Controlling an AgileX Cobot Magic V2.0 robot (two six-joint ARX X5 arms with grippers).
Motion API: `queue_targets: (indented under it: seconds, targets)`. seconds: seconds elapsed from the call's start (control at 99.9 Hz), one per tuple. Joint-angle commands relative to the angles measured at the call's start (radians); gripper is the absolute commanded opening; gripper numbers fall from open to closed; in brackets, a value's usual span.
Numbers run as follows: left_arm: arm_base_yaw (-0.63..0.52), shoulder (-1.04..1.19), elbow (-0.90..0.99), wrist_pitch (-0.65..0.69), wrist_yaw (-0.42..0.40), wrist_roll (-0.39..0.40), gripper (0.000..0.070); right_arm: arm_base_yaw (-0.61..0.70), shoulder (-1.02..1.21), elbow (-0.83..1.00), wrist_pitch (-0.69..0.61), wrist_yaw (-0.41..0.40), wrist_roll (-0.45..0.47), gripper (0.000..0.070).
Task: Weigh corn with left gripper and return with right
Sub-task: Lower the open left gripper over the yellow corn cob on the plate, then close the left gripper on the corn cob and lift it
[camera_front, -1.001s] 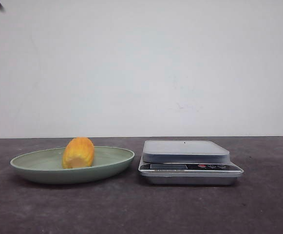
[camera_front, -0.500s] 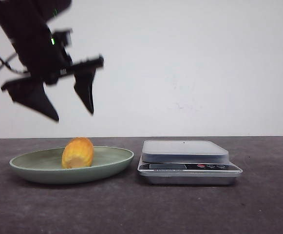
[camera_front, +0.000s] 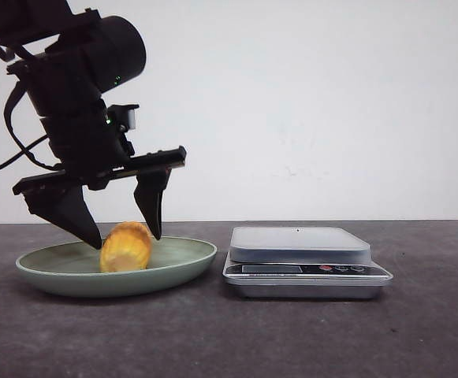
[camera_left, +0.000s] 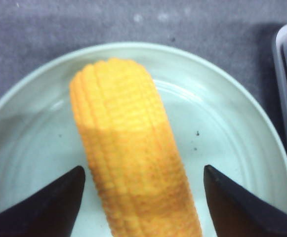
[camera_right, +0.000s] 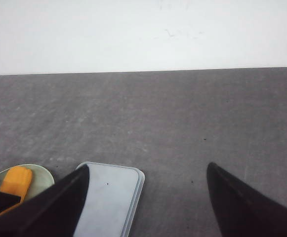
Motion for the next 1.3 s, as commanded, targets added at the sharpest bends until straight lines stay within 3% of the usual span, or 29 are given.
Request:
queue_targets:
  seconds: [0.0, 0.16, 0.24, 0.41, 0.58, 0.981, 1.201, 1.291]
  targets:
    - [-0.016, 0.033, 0.008, -0.005, -0.009, -0.013, 0.0426, 0.003, 0.006, 0.021, 0.010, 0.002, -0.011, 0.0473]
    - [-0.030, 0.045, 0.008, -0.002, -0.025, -0.020, 0.0413, 0.003, 0.006, 0.021, 0.008, 0.002, -0.011, 0.0472]
    - [-0.032, 0.043, 0.010, 0.006, -0.032, -0.020, 0.0341, 0.003, 0.006, 0.021, 0.006, 0.002, -0.011, 0.0472]
    - [-0.032, 0.043, 0.011, 0.003, -0.032, -0.019, 0.0292, 0.003, 0.006, 0.021, 0.001, 0.002, -0.011, 0.0472]
    - [-0.033, 0.017, 0.012, 0.000, -0.032, 0.001, 0.0000, 0.003, 0.006, 0.021, -0.002, 0.002, -0.011, 0.0472]
    - [-0.082, -0.212, 0.124, -0.049, -0.026, 0.067, 0.0004, 0.003, 0.006, 0.021, -0.012, 0.002, -0.011, 0.0472]
    - [-0.214, -0.106, 0.357, -0.091, -0.025, 0.084, 0.0005, 0.003, 0.006, 0.021, -0.013, -0.001, -0.010, 0.0472]
    - [-0.249, -0.021, 0.442, -0.093, -0.026, 0.054, 0.0005, 0.003, 0.006, 0.021, -0.013, -0.001, -0.010, 0.0472]
